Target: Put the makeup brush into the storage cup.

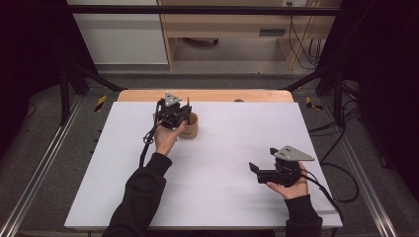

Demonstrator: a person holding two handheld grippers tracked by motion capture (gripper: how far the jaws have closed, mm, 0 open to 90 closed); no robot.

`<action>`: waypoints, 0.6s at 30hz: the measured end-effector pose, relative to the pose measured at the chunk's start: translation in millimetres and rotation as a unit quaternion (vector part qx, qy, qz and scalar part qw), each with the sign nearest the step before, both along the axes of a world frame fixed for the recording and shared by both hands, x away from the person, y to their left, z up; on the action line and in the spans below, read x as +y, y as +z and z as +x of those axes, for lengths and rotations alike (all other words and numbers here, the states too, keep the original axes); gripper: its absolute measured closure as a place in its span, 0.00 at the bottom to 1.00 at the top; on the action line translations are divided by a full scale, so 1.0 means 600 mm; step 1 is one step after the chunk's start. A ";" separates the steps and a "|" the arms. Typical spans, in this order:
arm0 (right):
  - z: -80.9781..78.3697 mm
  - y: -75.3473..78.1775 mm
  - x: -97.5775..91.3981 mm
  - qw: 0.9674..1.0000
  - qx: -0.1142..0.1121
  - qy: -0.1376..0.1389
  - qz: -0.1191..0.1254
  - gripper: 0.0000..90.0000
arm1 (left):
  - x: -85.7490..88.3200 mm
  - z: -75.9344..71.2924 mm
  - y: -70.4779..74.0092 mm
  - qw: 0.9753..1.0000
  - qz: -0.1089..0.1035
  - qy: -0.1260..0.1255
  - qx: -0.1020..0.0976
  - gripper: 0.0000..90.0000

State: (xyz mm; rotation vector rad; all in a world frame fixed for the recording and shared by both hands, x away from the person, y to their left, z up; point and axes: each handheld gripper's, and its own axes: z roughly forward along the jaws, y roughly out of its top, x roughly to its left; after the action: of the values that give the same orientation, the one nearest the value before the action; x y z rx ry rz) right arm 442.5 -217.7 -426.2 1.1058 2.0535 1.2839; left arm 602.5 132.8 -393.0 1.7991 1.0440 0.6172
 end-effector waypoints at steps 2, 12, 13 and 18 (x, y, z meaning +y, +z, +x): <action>0.000 0.000 0.000 1.000 0.000 0.000 0.000 0.09 | -0.001 0.001 -0.002 1.000 0.002 0.000 0.002 0.92; 0.000 0.000 0.001 1.000 0.001 0.000 0.002 0.09 | -0.008 0.004 -0.015 1.000 0.010 -0.003 0.014 0.92; 0.000 0.000 0.001 1.000 0.001 0.000 0.002 0.09 | -0.008 0.004 -0.015 1.000 0.010 -0.003 0.014 0.92; 0.000 -0.001 0.001 1.000 0.001 0.000 0.000 0.09 | -0.008 0.004 -0.015 1.000 0.010 -0.002 0.014 0.92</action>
State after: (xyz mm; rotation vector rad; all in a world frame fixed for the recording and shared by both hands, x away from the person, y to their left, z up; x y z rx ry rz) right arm 442.4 -217.2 -426.6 1.1062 2.0555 1.2834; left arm 604.6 127.8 -402.2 1.8309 1.0563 0.6029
